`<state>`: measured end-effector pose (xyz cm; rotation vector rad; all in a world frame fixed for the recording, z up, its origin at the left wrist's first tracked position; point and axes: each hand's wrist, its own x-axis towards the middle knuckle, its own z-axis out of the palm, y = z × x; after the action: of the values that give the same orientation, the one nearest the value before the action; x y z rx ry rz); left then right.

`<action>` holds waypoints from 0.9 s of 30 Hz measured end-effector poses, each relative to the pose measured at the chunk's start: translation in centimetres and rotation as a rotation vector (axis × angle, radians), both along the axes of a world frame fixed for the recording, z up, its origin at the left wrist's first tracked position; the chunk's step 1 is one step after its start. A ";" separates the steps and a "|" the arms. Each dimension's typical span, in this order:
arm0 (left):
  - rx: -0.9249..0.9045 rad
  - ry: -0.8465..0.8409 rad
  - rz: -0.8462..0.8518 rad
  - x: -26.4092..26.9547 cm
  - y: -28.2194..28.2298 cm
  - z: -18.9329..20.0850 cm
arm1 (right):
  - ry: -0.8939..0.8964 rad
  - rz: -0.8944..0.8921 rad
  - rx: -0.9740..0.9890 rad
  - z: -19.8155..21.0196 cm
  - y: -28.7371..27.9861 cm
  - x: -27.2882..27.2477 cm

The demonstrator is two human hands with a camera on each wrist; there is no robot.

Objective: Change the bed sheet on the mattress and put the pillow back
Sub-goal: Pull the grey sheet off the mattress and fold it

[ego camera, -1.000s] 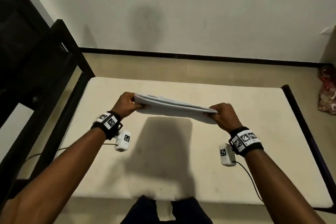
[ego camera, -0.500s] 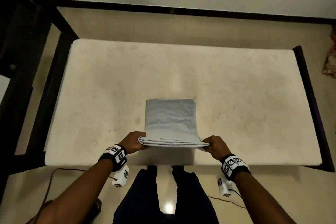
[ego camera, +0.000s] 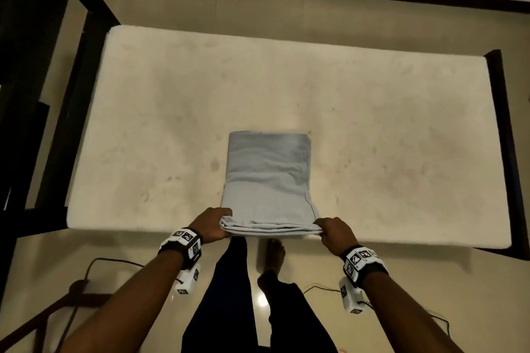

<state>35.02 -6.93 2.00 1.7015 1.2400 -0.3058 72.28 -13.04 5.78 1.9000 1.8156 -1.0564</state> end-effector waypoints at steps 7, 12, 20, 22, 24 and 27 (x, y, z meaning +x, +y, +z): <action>0.044 0.186 -0.043 -0.3 -5.6 -1.6 | 0.011 0.206 -0.087 -1.3 -6.1 -1.2; 0.072 0.210 -0.050 0.0 -7.9 -2.4 | 0.020 0.099 -0.068 -2.2 -8.1 -0.9; 0.062 -0.042 0.377 -0.9 -3.0 -2.1 | 0.212 -0.126 0.070 -2.5 -1.8 0.8; 0.101 -0.154 0.404 -0.8 0.0 -1.6 | 0.345 -0.261 0.146 -2.3 1.9 1.1; 0.125 -0.245 0.482 -0.6 3.1 -1.9 | 0.453 -0.423 0.221 -2.4 5.7 1.7; 0.128 -0.335 0.681 -0.6 8.5 -5.1 | 0.587 -0.720 0.298 -4.6 11.9 2.3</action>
<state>34.40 1.53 -3.14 1.2634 1.5098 0.4555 74.58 -1.18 1.15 2.7566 1.6268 -1.8113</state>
